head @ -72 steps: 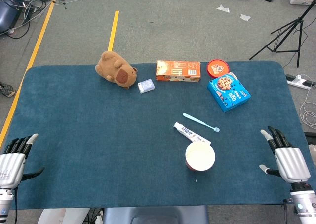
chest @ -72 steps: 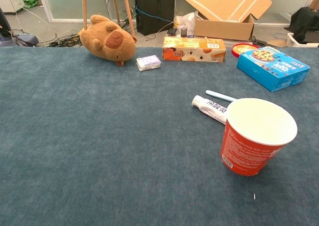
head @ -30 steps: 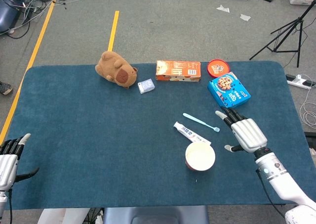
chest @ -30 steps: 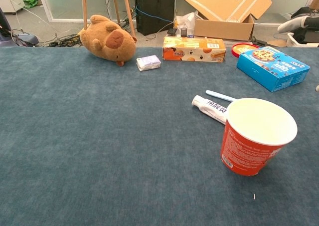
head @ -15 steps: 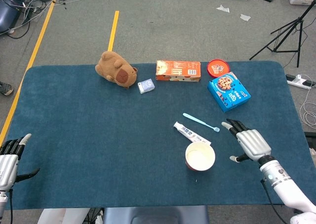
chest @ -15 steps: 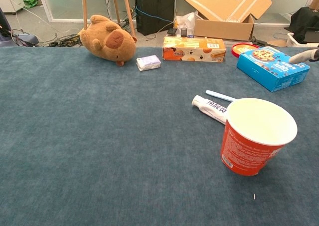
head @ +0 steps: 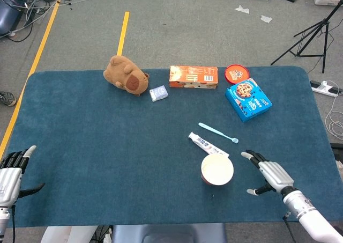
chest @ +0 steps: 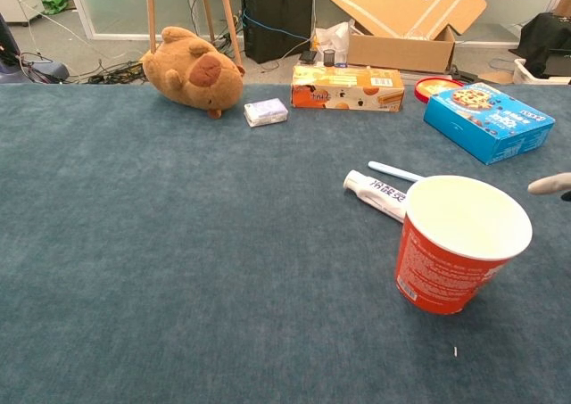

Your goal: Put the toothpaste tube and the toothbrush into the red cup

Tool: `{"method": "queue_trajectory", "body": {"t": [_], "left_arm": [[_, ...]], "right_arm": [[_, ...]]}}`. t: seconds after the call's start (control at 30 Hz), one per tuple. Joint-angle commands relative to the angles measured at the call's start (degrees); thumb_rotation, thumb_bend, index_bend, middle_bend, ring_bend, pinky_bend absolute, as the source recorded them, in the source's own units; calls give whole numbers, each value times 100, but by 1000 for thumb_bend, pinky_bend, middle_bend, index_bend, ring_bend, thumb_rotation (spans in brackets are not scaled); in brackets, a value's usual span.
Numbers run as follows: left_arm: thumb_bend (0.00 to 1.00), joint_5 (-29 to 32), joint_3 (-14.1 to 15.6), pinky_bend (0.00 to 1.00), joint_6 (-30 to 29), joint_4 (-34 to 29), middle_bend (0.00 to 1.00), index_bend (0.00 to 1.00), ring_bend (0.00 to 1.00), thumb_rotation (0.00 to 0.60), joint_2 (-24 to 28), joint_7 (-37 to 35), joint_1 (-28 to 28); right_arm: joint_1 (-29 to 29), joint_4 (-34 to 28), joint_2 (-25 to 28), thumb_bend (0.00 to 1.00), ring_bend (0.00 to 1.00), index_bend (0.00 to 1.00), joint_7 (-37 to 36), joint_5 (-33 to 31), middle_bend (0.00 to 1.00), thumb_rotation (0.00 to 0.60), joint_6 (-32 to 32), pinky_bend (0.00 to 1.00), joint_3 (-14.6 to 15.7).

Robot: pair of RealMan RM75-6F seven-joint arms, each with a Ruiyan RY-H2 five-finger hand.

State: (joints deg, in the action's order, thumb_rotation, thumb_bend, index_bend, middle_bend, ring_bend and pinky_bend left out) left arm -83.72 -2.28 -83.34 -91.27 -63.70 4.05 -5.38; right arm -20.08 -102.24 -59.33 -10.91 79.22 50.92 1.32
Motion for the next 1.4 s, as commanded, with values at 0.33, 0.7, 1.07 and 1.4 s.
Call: {"method": "queue_trajectory", "body": {"t": [0.33,0.7,1.07,1.4], "left_arm": [[0,13,-8,135,2,-4,168,39,156,600,23,-58,3],[0,7,0,136,6,-8,171,41,156,600,23,-44,2],[0,14,6,136,21,-15,171,41,156,600,27,-29,1],[0,14,8,136,27,-20,172,41,156,600,37,-47,0]], "right_arm": [[12,178,-406,0,0,0,-1176,265,0,600,-57,216,56],[-71,101,-296,0,0,0,-2631,677,0,600,-78,214,134],[-132,240,-419,0,0,0,-2962,639,0,600,-122,214,191],[-299,400,-566,0,0,0,-3516,722,0,600,-348,213,252]]}}
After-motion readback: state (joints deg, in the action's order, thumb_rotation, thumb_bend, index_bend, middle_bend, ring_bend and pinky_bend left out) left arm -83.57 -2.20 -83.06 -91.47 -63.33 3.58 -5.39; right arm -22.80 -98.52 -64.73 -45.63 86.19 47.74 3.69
